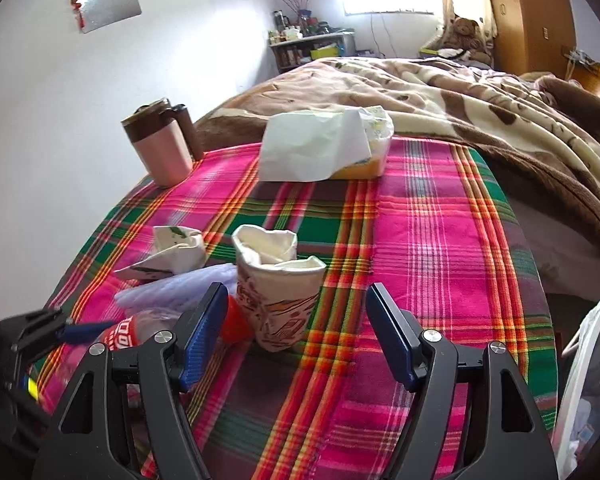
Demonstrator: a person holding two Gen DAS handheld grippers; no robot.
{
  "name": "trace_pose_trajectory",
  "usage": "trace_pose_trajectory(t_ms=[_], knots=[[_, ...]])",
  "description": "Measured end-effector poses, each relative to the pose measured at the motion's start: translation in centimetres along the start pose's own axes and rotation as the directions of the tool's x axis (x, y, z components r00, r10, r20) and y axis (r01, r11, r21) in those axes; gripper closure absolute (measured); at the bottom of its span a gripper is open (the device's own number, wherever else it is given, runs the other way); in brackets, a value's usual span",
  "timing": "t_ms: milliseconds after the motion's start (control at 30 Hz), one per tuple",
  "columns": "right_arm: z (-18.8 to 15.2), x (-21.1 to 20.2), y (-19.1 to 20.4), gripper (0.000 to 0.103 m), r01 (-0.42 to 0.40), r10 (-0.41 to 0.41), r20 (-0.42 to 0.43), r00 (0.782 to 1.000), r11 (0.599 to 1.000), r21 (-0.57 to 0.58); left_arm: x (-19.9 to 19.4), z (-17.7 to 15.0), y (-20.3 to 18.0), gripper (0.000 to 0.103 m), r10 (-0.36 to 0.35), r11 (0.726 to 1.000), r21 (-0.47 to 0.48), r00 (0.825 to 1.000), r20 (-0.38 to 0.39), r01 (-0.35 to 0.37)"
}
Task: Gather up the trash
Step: 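Grasp Coca-Cola bottle with left tool while right tool grasps crumpled paper cup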
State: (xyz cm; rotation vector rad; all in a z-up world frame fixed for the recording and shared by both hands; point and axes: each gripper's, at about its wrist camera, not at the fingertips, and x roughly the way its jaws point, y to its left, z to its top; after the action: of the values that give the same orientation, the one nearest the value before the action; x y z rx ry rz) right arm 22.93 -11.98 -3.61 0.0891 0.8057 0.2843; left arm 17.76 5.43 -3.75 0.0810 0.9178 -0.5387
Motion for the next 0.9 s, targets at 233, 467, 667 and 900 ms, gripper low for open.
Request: trace_pose_trajectory(t_ms=[233, 467, 667, 900], knots=[[1.0, 1.8, -0.9, 0.03, -0.032, 0.035, -0.036, 0.999, 0.997, 0.068, -0.2, 0.3, 0.6, 0.024, 0.029, 0.997, -0.074, 0.999, 0.03, -0.026], [0.5, 2.2, -0.4, 0.044, -0.049, 0.051, -0.044, 0.998, 0.997, 0.066, 0.7, 0.1, 0.7, 0.024, 0.043, 0.994, -0.103, 0.999, 0.008, -0.042], [0.4, 2.0, -0.5, 0.063, -0.042, 0.045, -0.041, 0.998, 0.997, 0.071, 0.8, 0.3, 0.3, 0.024, 0.035, 0.993, -0.11, 0.999, 0.006, -0.034], [0.1, 0.3, -1.2, 0.075, -0.017, 0.017, -0.001, 1.0, 0.996, 0.083, 1.2, 0.4, -0.6, 0.039, 0.03, 0.993, -0.117, 1.0, -0.007, -0.031]])
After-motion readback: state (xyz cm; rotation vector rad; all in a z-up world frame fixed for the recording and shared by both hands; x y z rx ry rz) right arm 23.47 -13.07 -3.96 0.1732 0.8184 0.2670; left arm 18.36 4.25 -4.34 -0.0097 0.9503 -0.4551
